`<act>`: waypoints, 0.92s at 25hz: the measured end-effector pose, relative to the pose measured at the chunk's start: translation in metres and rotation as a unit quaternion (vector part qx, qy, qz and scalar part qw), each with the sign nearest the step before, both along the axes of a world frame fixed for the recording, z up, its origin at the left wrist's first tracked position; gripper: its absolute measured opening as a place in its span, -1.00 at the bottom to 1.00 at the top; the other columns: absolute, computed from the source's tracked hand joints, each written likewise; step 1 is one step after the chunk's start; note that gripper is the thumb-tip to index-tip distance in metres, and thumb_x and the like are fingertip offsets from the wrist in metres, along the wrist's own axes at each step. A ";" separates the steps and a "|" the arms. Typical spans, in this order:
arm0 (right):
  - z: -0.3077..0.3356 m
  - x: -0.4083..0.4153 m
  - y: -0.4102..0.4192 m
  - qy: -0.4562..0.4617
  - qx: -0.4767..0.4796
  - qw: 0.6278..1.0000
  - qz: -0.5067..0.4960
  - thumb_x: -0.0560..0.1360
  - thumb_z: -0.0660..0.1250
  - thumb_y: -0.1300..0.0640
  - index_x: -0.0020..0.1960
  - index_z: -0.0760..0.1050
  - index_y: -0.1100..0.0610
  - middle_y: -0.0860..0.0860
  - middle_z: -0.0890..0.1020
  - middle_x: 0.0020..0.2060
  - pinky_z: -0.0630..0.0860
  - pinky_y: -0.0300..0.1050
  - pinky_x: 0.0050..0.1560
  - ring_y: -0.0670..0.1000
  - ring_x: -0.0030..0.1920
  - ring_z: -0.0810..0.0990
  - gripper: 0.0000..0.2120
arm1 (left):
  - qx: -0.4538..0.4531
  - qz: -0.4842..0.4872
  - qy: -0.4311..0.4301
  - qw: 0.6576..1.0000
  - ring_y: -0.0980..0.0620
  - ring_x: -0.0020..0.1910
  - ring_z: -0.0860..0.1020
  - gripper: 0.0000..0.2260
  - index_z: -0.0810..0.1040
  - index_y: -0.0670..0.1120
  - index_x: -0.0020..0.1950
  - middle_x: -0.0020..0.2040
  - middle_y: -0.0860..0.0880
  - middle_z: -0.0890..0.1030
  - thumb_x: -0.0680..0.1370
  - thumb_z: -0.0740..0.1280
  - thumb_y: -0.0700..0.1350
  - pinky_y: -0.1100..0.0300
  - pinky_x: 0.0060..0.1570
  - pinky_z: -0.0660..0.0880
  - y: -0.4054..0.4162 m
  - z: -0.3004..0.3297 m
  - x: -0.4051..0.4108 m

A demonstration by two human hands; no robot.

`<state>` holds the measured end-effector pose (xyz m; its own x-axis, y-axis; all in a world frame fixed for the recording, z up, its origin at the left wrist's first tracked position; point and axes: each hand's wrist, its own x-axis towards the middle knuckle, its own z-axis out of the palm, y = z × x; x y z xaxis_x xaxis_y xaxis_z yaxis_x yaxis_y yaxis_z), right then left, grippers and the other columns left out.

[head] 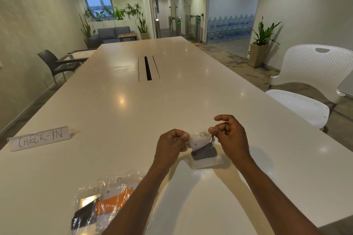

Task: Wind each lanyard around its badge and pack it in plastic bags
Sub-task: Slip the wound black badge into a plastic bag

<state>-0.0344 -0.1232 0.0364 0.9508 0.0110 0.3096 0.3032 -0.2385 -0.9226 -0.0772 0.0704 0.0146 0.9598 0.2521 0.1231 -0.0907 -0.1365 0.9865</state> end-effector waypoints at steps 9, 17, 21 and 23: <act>0.000 0.001 0.006 -0.017 -0.013 1.000 -0.011 0.46 0.46 0.21 0.12 0.41 0.00 -0.06 0.60 -0.40 0.46 -0.37 -0.10 -0.18 -0.29 0.60 -0.67 | 0.044 0.027 -0.021 0.998 0.05 -0.24 0.67 -0.82 0.61 -0.16 -0.17 -0.24 -0.01 0.70 0.57 0.40 -0.08 0.17 -0.25 0.60 0.003 0.004 0.002; -0.003 0.000 0.013 -0.013 -0.001 1.000 0.008 0.52 0.39 0.20 0.13 0.44 -0.06 -0.07 0.61 -0.35 0.45 -0.46 -0.13 -0.19 -0.25 0.61 -0.73 | 0.043 -0.019 -0.025 0.999 0.01 -0.09 0.65 -0.93 0.65 0.00 -0.07 -0.11 0.07 0.70 0.56 0.40 -0.03 0.06 -0.15 0.66 -0.004 0.002 -0.003; -0.007 0.000 0.015 0.002 -0.003 0.999 0.033 0.53 0.38 0.13 -0.04 0.56 -0.03 -0.13 0.66 -0.24 0.51 -0.40 -0.20 -0.20 -0.21 0.62 -0.93 | 0.047 0.021 -0.038 0.998 -0.01 -0.12 0.65 -0.92 0.66 0.07 -0.17 -0.15 0.07 0.69 0.52 0.44 -0.06 0.06 -0.14 0.64 -0.003 0.004 -0.003; -0.010 0.000 0.013 0.031 -0.024 0.997 0.071 0.53 0.38 0.07 -0.07 0.58 -0.01 -0.15 0.67 -0.20 0.50 -0.35 -0.20 -0.22 -0.21 0.61 -0.99 | 0.038 0.038 -0.037 0.998 0.06 -0.14 0.65 -0.90 0.66 0.09 -0.19 -0.18 0.08 0.69 0.52 0.44 -0.07 0.06 -0.13 0.63 0.000 0.005 -0.003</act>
